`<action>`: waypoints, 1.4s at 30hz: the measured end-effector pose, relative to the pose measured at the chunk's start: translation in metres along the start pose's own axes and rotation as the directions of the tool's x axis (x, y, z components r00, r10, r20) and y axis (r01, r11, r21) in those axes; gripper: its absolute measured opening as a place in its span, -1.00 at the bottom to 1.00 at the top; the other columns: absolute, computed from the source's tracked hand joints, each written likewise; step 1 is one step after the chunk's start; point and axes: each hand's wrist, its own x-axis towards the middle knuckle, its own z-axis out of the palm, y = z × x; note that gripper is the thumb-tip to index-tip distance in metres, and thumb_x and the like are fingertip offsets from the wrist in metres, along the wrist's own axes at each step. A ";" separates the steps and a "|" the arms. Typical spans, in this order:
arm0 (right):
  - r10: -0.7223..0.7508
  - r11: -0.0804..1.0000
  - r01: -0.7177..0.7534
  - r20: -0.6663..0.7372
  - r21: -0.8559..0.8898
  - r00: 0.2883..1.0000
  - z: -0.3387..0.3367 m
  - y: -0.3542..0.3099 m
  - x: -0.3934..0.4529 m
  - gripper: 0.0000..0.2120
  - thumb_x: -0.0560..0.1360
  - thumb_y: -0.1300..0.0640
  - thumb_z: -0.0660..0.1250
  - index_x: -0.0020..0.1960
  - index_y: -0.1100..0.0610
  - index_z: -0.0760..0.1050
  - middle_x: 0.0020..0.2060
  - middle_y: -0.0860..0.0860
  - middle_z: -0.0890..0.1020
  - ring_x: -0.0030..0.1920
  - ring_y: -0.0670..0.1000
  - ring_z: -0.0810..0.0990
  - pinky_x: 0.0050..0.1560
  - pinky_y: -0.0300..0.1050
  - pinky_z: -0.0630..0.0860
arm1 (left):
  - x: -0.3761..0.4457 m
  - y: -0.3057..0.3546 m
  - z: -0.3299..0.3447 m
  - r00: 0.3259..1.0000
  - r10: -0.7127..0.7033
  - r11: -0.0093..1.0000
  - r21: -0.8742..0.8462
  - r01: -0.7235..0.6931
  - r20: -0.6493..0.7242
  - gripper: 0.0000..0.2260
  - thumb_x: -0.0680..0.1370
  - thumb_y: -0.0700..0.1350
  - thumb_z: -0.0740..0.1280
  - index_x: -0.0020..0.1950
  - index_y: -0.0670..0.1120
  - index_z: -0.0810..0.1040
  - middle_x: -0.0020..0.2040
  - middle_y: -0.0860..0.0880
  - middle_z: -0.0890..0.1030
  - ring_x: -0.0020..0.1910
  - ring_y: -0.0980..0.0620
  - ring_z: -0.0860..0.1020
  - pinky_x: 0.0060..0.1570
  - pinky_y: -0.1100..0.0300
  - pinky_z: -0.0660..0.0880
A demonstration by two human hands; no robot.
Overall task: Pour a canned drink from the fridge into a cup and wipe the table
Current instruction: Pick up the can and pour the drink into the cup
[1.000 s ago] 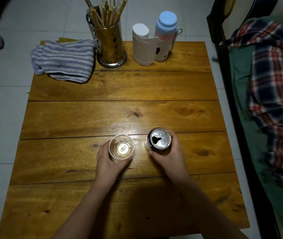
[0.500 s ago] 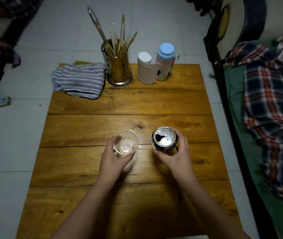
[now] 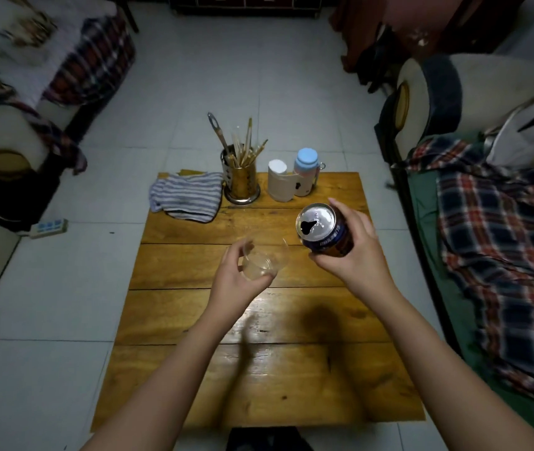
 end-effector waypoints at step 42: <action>-0.322 0.853 0.283 -0.016 -0.439 0.947 -0.058 -0.060 0.005 -0.27 0.34 0.21 0.45 0.42 -0.05 0.24 0.30 0.06 0.38 0.32 0.09 0.24 0.27 0.12 0.25 | -0.024 0.061 -0.012 0.997 0.080 0.992 0.101 -0.080 0.003 -0.38 0.38 -0.01 0.48 0.38 -0.03 0.34 0.21 0.06 0.45 0.14 0.15 0.39 0.04 0.27 0.33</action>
